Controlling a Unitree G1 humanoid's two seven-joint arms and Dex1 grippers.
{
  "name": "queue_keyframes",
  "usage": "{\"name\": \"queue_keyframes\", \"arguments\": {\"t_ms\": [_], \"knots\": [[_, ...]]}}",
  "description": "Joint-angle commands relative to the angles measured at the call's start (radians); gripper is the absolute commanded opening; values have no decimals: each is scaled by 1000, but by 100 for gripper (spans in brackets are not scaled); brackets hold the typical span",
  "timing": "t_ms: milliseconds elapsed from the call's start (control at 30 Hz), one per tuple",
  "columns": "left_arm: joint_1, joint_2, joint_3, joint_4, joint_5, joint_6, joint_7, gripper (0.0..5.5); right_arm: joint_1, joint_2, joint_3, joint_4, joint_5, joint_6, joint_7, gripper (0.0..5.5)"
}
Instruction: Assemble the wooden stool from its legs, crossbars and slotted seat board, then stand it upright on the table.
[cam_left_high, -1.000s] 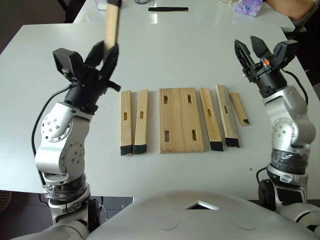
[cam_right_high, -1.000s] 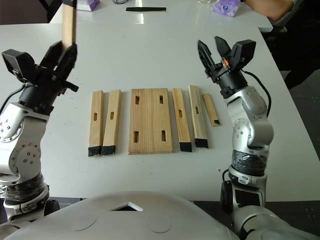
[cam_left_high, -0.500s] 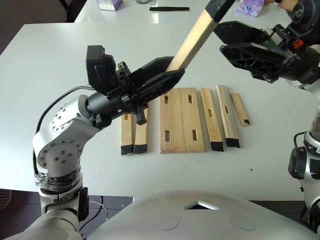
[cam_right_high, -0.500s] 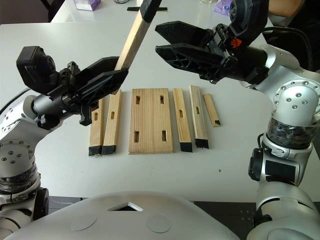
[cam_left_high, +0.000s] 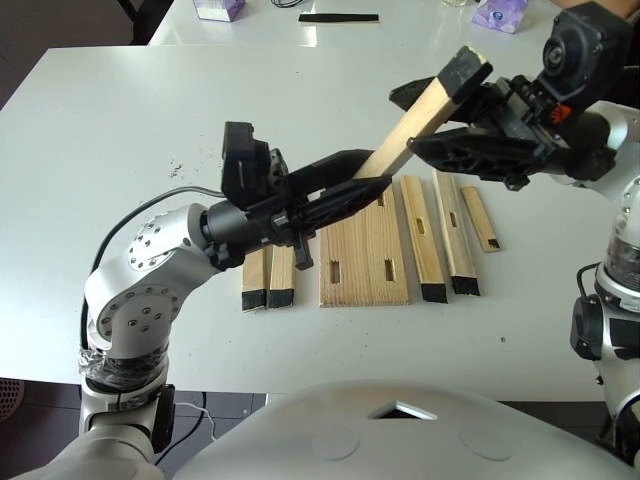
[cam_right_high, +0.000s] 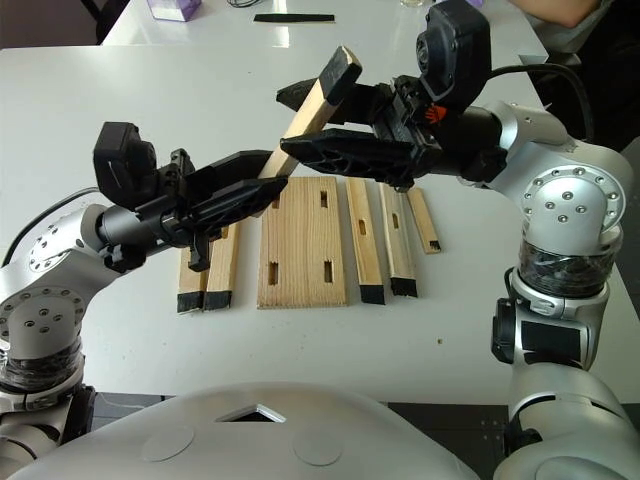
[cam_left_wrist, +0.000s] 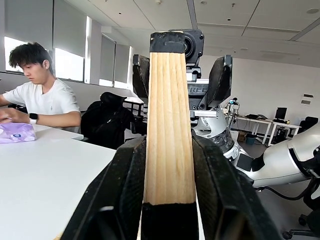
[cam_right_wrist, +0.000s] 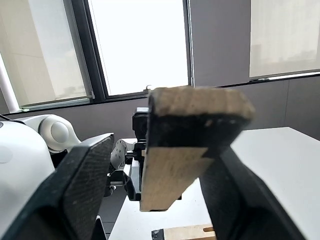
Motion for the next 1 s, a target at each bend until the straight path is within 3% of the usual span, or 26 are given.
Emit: {"name": "queue_keyframes", "arguments": {"t_ms": [33,233,567,600,833,1000], "knots": [[13,21,-28,8,42,10,-12,131,27,-20,13,-45,-31,-24,40,237],[31,40,-25,16,71,3,-31,131,63,-60,24,-56,-107,-62,97,150],[42,62,16,34,68,7,-40,131,118,-126,48,-61,-207,-121,188,140],[38,62,16,39,58,20,-26,169,120,-125,50,-63,-208,-124,190,140],[-5,32,-17,86,135,32,65,290,105,-123,58,-22,-296,-181,163,128],[27,32,-13,121,205,17,72,292,103,-257,75,215,-614,-436,238,128]]}}
